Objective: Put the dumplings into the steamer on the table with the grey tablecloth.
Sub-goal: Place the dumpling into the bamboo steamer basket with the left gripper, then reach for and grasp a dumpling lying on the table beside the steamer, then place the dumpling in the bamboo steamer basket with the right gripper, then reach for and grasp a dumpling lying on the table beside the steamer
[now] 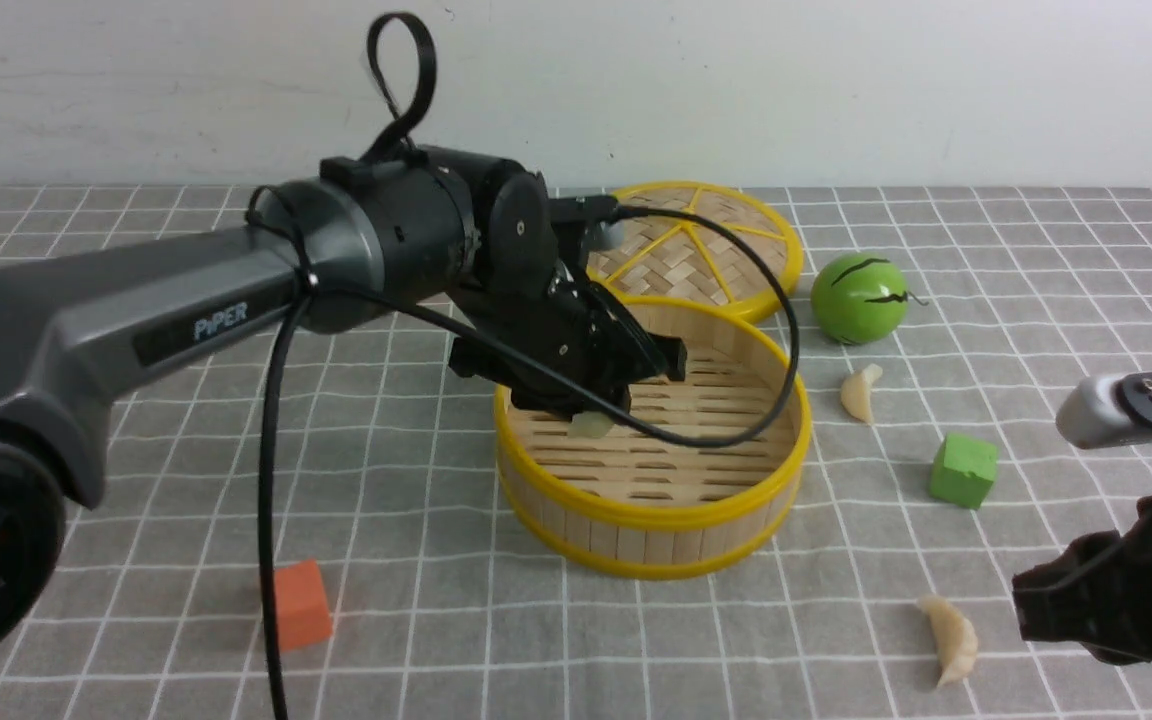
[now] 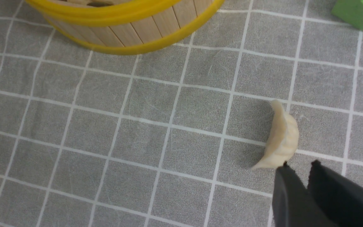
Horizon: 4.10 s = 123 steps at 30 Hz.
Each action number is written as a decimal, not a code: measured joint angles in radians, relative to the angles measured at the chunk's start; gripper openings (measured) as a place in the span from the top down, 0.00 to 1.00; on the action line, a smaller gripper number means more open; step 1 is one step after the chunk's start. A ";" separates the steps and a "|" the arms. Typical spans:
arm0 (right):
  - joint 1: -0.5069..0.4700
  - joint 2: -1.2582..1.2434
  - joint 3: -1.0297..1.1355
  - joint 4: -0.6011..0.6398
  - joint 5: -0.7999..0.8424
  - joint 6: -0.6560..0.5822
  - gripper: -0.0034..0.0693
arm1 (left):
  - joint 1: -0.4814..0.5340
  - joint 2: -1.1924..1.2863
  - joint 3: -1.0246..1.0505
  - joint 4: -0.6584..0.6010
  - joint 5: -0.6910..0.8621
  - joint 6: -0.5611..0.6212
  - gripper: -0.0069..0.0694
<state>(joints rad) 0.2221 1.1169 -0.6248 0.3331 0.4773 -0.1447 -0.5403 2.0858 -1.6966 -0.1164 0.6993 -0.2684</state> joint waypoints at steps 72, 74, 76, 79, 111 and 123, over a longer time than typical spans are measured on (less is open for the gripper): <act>0.024 0.799 -0.775 -0.010 -0.109 -0.001 0.71 | -0.003 -1.719 1.214 0.743 0.202 -0.300 0.93; 0.067 0.785 -0.775 -0.003 -0.112 -0.024 0.71 | -0.003 -1.736 1.274 0.788 0.168 -0.365 0.93; 0.142 0.791 -0.776 0.007 -0.142 -0.058 0.71 | -0.003 -1.757 1.362 0.878 0.107 -0.436 0.93; 0.188 0.832 -0.776 0.008 -0.204 -0.064 0.71 | -0.003 -1.773 1.389 0.939 0.066 -0.464 0.93; 0.004 0.467 -0.561 -0.260 0.359 0.145 0.39 | -0.003 -1.782 1.394 0.928 -0.067 -0.672 0.93; -0.001 0.500 -0.143 -0.115 -0.100 0.180 0.46 | -0.003 -1.782 1.394 0.927 -0.067 -0.673 0.93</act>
<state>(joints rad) 0.2212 1.6172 -0.7677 0.2184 0.3775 0.0356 -0.5432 0.3035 -0.3028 0.8103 0.6321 -0.9411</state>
